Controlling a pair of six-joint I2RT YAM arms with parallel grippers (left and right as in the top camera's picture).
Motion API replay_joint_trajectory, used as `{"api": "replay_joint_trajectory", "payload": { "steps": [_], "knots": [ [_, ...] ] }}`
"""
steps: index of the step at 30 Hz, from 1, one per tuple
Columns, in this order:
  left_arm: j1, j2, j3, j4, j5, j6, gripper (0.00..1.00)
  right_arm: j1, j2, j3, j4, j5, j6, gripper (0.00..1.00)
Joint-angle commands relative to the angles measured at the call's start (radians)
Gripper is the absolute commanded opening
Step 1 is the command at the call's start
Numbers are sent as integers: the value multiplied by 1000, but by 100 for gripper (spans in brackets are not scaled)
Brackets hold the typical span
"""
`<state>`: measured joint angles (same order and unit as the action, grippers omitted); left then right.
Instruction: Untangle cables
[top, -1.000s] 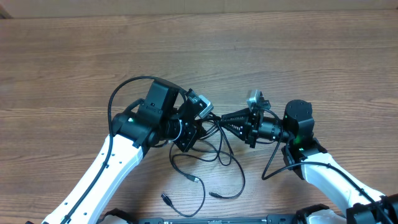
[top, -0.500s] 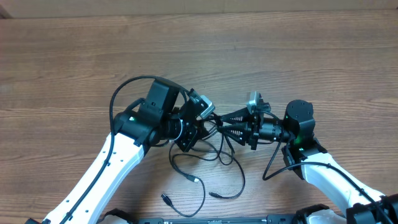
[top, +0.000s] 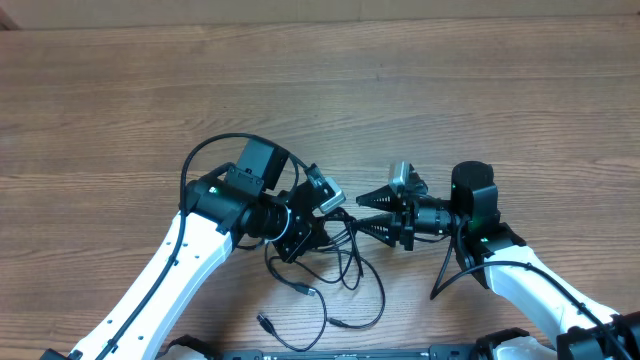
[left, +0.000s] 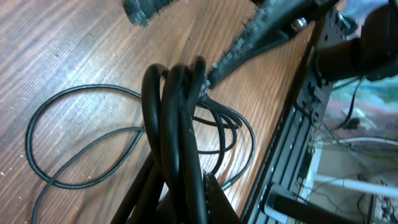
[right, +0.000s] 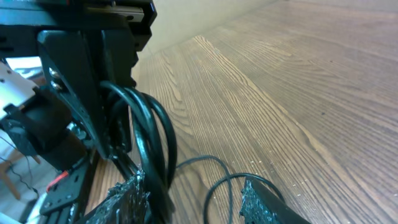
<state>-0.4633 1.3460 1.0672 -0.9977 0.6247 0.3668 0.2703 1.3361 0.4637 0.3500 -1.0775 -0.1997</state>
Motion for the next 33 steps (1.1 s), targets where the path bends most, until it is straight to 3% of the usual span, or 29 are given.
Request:
{"api": "replay_joint_trajectory", "payload": {
  "steps": [1,8,15,28,33],
  "knots": [
    [-1,7,16,-15,2,64,4,6,-2,0,3,-10,-71,47],
    [-1,7,16,-3,5,63,4,6,-2,0,8,-20,-71,41],
    [-1,7,16,46,56,55,4,59,-2,0,81,-38,-71,41],
    [-1,7,16,34,-5,18,4,70,-2,0,82,32,-68,24],
    [-1,7,16,2,-24,11,4,70,-2,0,63,68,-63,27]
  ]
}}
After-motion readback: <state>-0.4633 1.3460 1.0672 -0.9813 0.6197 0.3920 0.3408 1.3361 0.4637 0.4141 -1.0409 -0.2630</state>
